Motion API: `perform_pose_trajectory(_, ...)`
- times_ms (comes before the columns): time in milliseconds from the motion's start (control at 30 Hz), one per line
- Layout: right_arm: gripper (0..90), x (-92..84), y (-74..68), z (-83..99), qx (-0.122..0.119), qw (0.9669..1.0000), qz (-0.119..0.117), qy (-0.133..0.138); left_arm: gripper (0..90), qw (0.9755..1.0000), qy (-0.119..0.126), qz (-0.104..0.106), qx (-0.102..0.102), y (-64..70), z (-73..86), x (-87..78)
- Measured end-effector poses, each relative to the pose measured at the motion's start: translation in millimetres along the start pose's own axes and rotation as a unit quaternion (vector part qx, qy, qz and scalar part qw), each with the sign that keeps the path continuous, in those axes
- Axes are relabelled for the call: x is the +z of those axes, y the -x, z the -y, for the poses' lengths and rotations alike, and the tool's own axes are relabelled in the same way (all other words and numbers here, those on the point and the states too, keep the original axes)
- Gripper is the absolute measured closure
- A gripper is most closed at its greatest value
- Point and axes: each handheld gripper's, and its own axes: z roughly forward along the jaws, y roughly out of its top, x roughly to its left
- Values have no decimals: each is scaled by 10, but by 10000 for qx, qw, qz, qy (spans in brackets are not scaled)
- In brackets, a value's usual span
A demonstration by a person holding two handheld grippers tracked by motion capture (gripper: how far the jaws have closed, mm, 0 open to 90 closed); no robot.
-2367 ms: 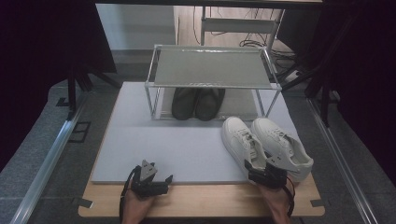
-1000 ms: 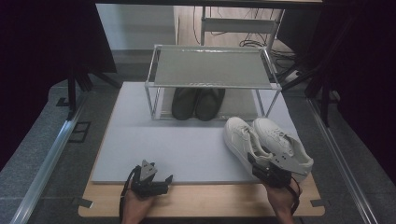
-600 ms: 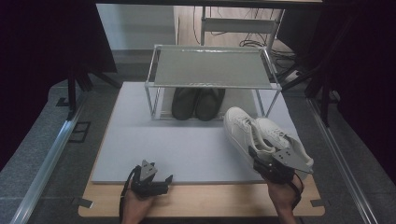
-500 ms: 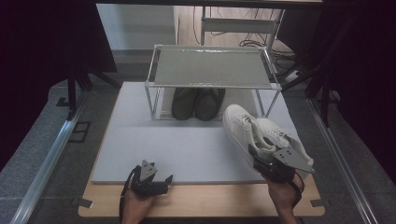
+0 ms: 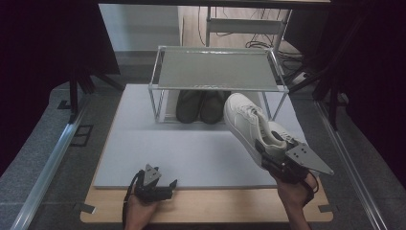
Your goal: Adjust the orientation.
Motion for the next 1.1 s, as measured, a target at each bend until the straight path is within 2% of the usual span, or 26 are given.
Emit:
perform_pose_trajectory(200, 425, 31, -28, -158, -39, 9999, -64, 151, 142, 10000, 11, 5, -7, 0, 0, 2)
perform_pose_trajectory(400, 424, 144, -69, -320, -66, 9995, -98, 278, 142, 10000, 17, 4, -2, -1, 1, 3)
perform_pose_trajectory(767, 424, 482, -154, -530, -188, 9989, -36, 423, 142, 10000, 28, 19, -7, -2, 1, 4)
perform_pose_trajectory(1100, 423, 869, -216, -595, -104, 9988, 118, 471, 143, 10000, 35, 27, -6, -4, 2, 3)
